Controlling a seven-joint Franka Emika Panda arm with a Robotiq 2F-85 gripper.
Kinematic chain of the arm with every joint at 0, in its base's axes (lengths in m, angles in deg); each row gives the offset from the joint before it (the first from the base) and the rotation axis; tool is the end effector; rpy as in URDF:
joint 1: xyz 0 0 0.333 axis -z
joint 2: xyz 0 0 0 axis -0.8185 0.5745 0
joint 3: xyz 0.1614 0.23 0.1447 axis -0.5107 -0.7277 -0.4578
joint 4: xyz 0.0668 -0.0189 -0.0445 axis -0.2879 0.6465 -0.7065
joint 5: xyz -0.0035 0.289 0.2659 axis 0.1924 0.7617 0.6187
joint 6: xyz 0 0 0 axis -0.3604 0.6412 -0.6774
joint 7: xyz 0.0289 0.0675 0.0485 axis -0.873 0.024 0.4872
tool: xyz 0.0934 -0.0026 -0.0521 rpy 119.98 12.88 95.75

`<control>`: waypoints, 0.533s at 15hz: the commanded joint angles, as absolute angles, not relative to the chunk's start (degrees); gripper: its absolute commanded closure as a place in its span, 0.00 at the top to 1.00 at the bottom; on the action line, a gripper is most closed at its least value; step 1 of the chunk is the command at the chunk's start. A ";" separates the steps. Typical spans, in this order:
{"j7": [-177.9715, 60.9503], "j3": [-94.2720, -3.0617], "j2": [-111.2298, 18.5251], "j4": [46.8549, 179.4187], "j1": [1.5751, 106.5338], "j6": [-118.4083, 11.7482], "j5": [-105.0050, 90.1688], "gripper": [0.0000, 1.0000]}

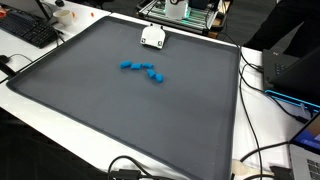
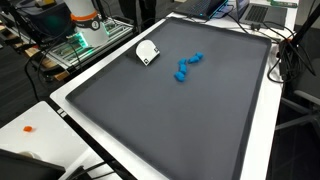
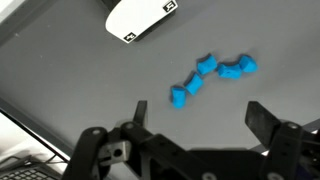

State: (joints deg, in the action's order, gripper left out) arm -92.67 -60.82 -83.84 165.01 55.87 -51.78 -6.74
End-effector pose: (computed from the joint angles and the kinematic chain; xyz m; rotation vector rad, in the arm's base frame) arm 0.4312 0.0548 0.4237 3.0078 -0.8168 0.2893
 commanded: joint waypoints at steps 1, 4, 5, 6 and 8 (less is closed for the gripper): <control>-83.41 -60.88 -82.86 163.01 54.62 -50.21 -8.09 1.00; -81.60 -61.26 -83.27 163.33 54.99 -51.57 -6.62 1.00; -80.99 -61.26 -83.21 163.09 54.88 -51.57 -6.56 1.00; -81.02 -61.26 -83.21 163.04 54.92 -51.57 -6.56 1.00; -81.03 -61.25 -83.21 163.04 54.94 -51.58 -6.56 1.00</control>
State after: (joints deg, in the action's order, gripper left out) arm -81.17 -61.05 -83.19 163.13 54.72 -51.73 -6.70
